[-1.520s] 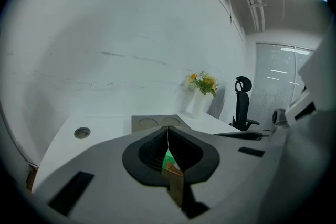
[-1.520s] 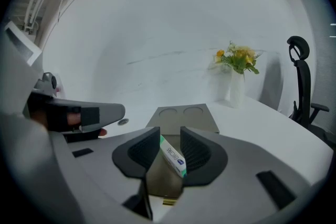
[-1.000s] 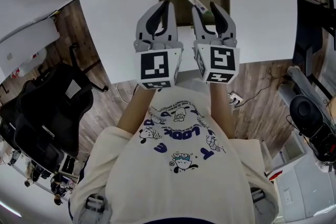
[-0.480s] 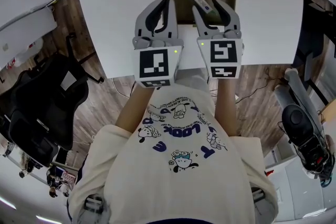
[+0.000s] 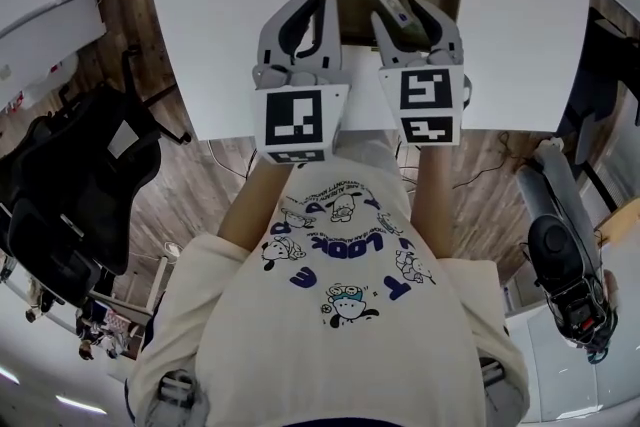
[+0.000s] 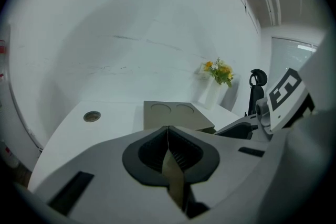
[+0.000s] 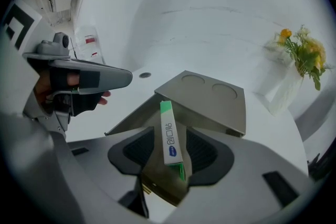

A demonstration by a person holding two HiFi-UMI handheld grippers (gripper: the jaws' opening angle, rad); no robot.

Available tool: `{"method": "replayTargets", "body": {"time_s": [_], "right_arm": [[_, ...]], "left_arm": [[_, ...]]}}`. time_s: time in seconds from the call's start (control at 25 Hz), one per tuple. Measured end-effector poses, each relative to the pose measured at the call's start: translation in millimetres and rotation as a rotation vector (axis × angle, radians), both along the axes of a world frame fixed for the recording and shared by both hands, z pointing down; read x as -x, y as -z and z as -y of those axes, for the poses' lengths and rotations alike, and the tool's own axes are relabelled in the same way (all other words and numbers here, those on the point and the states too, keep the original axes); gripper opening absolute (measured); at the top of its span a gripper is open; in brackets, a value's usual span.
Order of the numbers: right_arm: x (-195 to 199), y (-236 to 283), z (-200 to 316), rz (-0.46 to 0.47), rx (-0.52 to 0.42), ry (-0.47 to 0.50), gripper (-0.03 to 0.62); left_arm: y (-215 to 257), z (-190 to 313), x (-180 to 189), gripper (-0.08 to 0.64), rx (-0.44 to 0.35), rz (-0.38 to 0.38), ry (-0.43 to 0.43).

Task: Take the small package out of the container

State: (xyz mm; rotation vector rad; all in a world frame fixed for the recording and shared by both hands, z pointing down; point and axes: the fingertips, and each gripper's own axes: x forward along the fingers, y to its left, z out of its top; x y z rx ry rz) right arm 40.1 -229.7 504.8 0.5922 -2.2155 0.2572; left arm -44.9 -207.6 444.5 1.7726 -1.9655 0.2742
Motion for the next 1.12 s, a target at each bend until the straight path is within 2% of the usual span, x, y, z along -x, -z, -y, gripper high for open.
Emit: {"method": "replayTargets", "body": {"time_s": [0.28, 0.56, 0.68, 1.12], "right_arm": [[0.5, -12.8, -1.2, -0.021, 0.036, 0.010, 0.200], [-1.9, -20.1, -0.5, -0.042, 0.065, 0.023, 0.134], [-0.8, -20.2, -0.1, -0.044, 0.060, 0.031, 0.128], [3.6, -7.1, 0.7, 0.011, 0.048, -0.014, 0.114]], "left_arm": [[-7.2, -4.4, 6.1, 0.014, 0.009, -0.005, 0.020], [-11.5, -5.9, 11.3, 0.014, 0.021, -0.009, 0.035], [-13.2, -6.0, 13.2, 0.014, 0.026, -0.010, 0.036], [-7.2, -12.8, 19.9, 0.014, 0.008, -0.003, 0.026]]}}
